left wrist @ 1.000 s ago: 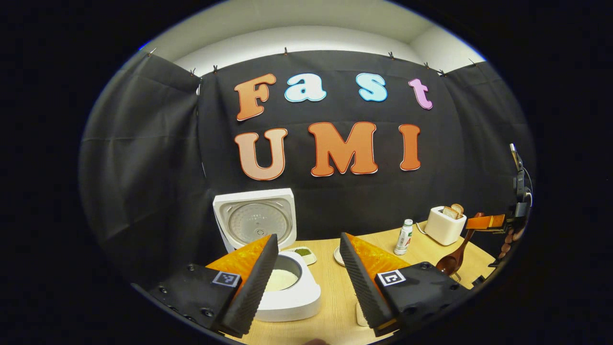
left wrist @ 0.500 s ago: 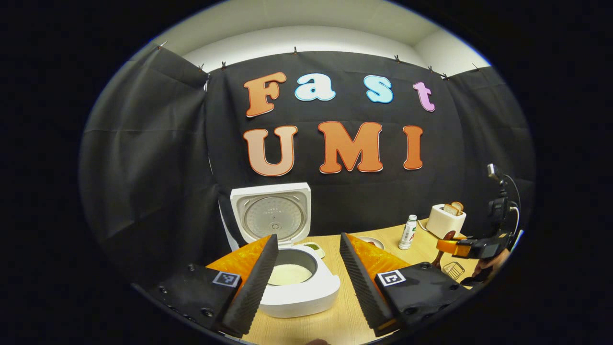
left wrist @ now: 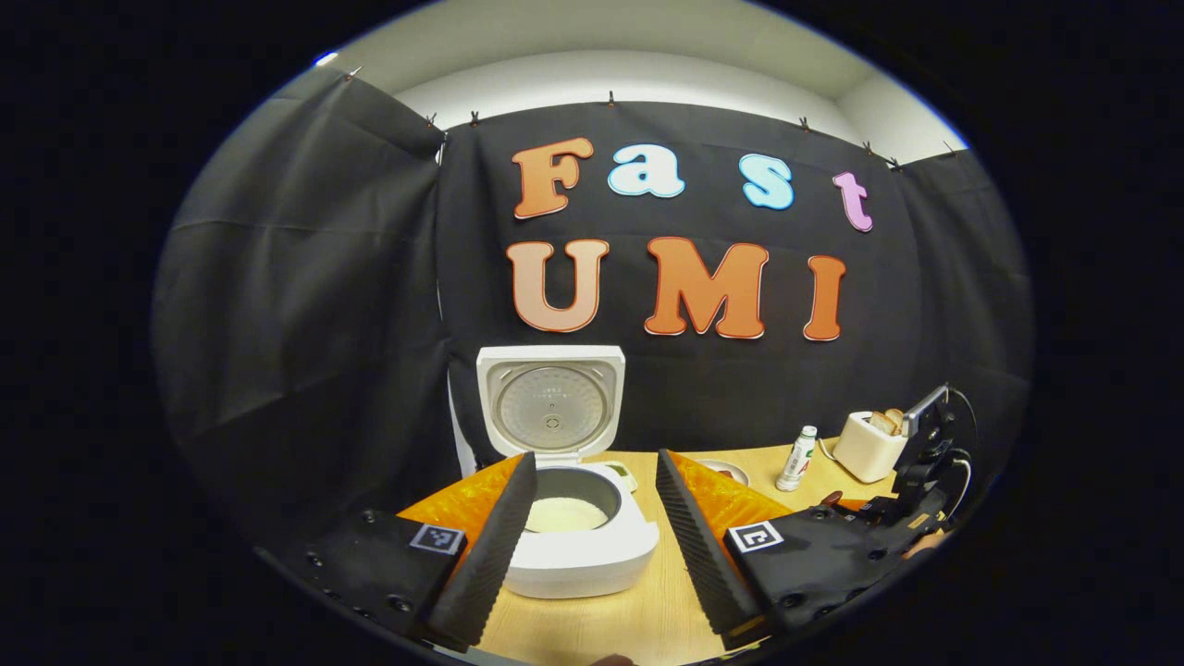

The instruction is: Close the left gripper, press the button to open the rice cooker; take a wooden spoon from the chopstick holder with the right hand, scoop a spoonful of rice and pour it into the rice cooker, then put the wooden spoon back into the chopstick holder.

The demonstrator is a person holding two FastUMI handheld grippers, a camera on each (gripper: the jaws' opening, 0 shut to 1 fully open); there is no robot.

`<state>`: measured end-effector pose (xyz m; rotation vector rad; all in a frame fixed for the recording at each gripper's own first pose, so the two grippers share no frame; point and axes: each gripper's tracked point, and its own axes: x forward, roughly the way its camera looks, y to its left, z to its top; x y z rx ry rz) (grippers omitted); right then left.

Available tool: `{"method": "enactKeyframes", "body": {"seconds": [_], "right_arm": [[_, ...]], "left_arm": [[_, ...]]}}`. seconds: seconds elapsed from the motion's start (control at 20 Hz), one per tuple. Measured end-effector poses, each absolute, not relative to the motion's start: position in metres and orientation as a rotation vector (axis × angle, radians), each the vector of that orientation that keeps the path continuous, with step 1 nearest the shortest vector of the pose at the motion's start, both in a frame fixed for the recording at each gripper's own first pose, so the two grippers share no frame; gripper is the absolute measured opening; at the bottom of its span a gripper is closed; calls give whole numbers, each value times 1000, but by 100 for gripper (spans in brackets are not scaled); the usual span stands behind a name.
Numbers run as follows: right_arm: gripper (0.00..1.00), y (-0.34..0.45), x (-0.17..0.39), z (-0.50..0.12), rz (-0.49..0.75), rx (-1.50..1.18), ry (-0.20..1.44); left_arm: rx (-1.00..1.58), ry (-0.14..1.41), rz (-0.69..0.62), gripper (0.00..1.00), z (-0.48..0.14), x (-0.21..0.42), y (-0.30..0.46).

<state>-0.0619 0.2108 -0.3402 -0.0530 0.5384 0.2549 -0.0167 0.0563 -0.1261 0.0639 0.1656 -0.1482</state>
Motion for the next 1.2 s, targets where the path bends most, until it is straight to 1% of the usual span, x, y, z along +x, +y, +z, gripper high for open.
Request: {"method": "enactKeyframes", "body": {"seconds": [0.05, 0.15, 0.45, 0.5, 0.55, 0.6, 0.75, 0.9, 1.2], "right_arm": [[16, 213, -66, -346, 260, -52, 550], [16, 217, -68, -346, 266, -47, 535], [16, 244, -78, -351, 311, 7, 558], [16, 248, -82, -350, 321, 11, 566], [16, 252, -82, -348, 329, 30, 570], [16, 258, -83, -346, 340, 63, 579], [16, 271, -86, -343, 366, 174, 619], [16, 276, -88, -344, 350, 309, 676], [16, 264, -80, -355, 257, 570, 779]], "left_arm": [[66, 169, -135, 88, -127, -18, 60], [63, 175, -104, 88, -127, -22, 66], [75, 191, -55, 88, -131, -29, 75], [78, 191, -52, 92, -131, -29, 76], [83, 190, -45, 85, -130, -30, 78], [85, 190, -41, 88, -131, -29, 80], [79, 202, -34, 88, -134, -29, 82], [80, 206, -20, 88, -137, -28, 86], [92, 215, -6, 88, -140, -29, 94]]}}
